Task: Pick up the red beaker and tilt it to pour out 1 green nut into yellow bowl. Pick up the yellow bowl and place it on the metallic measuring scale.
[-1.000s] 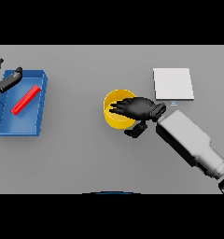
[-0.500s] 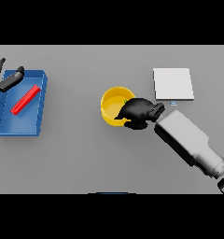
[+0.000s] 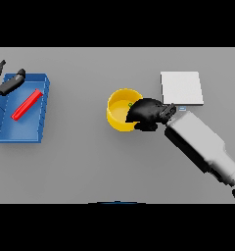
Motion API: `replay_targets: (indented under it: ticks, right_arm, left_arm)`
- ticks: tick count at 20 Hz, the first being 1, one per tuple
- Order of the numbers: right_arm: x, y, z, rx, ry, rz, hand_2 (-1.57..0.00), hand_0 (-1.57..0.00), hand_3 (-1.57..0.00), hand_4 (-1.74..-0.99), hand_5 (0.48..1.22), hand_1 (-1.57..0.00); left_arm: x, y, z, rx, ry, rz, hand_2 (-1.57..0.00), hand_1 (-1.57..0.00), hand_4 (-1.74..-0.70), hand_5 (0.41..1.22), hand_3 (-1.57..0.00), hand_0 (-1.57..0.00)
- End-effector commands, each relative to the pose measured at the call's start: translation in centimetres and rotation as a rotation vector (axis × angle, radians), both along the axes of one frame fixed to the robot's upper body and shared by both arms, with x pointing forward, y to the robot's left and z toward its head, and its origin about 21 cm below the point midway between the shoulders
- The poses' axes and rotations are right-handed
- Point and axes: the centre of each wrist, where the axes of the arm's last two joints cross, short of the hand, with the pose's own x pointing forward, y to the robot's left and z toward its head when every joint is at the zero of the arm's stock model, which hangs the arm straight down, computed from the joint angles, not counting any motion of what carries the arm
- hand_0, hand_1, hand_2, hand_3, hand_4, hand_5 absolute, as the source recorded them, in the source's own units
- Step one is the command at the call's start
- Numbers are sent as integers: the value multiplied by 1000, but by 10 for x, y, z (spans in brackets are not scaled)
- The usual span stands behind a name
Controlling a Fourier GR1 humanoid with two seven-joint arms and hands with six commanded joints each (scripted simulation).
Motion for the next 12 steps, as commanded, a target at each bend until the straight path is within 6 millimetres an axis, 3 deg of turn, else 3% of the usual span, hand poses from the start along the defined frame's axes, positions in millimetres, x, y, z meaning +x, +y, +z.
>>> replay_targets:
  ticks: [1, 10, 12]
  right_arm:
    - [2, -2, 10, 3, -10, -5, -1447, -1540, -1165, -1730, 1214, -1538]
    - [-12, -24, 43, -9, -82, -66, -1507, -1567, -1179, -1739, 1219, -1567]
    - [-7, -32, 50, -13, -102, -128, -1518, -1530, -1177, -1740, 1220, -1568]
  left_arm:
    - [1, 2, 2, 5, -9, 0, 1, 1, -774, 706, 1, 1]
    - [2, 1, 5, -27, -23, -5, 1, 1, -799, 704, 1, 1]
    - [1, 2, 8, -30, -17, -8, 1, 1, -806, 703, 1, 1]
